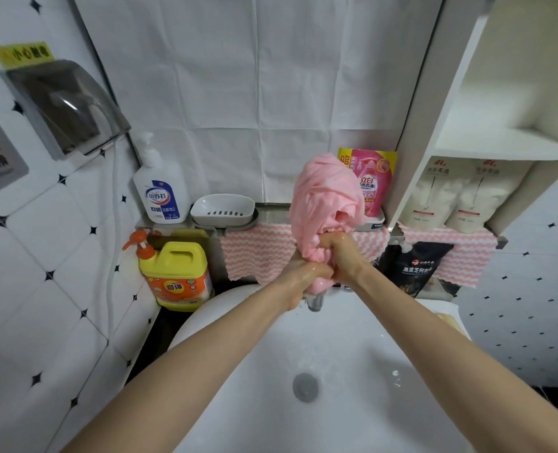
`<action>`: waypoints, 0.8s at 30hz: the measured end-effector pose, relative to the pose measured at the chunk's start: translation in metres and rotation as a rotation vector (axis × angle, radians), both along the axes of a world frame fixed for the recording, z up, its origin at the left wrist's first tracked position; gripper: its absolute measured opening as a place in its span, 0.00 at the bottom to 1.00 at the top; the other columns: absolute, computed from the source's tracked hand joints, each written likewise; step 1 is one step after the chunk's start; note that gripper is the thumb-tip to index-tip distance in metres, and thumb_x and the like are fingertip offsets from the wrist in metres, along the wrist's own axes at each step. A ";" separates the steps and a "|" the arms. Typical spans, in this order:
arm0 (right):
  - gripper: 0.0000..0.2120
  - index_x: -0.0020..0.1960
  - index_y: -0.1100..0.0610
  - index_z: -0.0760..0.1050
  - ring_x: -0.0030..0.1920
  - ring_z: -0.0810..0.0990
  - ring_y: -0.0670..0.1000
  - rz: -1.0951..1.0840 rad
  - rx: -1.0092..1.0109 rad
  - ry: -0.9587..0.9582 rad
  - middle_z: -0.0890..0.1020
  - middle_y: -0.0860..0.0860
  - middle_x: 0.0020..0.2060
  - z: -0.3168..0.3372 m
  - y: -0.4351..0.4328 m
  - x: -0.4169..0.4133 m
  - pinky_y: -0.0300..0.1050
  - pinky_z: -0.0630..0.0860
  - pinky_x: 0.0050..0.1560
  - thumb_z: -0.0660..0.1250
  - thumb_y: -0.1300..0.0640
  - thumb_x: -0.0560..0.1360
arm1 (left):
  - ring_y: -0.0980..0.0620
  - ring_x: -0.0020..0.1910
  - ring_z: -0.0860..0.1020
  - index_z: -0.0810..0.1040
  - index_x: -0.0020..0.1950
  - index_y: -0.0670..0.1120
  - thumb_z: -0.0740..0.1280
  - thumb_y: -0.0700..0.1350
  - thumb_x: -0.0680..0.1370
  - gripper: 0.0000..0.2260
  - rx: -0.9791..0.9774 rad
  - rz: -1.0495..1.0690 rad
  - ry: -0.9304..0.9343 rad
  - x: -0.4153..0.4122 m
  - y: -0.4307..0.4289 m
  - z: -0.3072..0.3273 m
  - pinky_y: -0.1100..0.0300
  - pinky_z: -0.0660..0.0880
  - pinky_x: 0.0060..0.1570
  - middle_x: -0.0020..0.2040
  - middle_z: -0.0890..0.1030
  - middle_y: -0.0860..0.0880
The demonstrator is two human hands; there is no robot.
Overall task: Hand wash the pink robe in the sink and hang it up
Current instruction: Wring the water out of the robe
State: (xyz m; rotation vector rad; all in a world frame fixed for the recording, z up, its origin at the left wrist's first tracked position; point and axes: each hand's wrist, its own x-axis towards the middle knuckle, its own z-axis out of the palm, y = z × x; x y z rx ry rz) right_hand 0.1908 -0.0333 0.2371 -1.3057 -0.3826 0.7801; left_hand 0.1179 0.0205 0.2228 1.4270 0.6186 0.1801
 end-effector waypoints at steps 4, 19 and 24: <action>0.08 0.31 0.61 0.70 0.23 0.75 0.50 -0.145 0.048 -0.028 0.74 0.51 0.21 0.007 0.005 -0.010 0.38 0.73 0.24 0.62 0.69 0.54 | 0.53 0.37 0.72 0.68 0.35 0.42 0.55 0.25 0.72 0.13 -0.022 0.134 -0.003 0.014 -0.011 0.006 0.63 0.69 0.36 0.34 0.71 0.48; 0.10 0.29 0.56 0.64 0.21 0.69 0.44 -0.310 0.171 -0.164 0.69 0.44 0.18 0.035 0.011 -0.011 0.33 0.64 0.22 0.60 0.66 0.50 | 0.60 0.27 0.76 0.74 0.45 0.41 0.62 0.29 0.63 0.13 0.002 -0.036 -0.273 -0.001 -0.002 0.013 0.67 0.72 0.28 0.27 0.77 0.54; 0.11 0.36 0.59 0.74 0.28 0.78 0.43 -0.119 0.094 -0.292 0.78 0.45 0.25 0.029 -0.002 -0.011 0.36 0.73 0.29 0.65 0.65 0.53 | 0.55 0.28 0.77 0.77 0.37 0.41 0.66 0.28 0.66 0.08 0.031 -0.105 -0.136 -0.006 0.004 0.013 0.64 0.75 0.32 0.27 0.78 0.50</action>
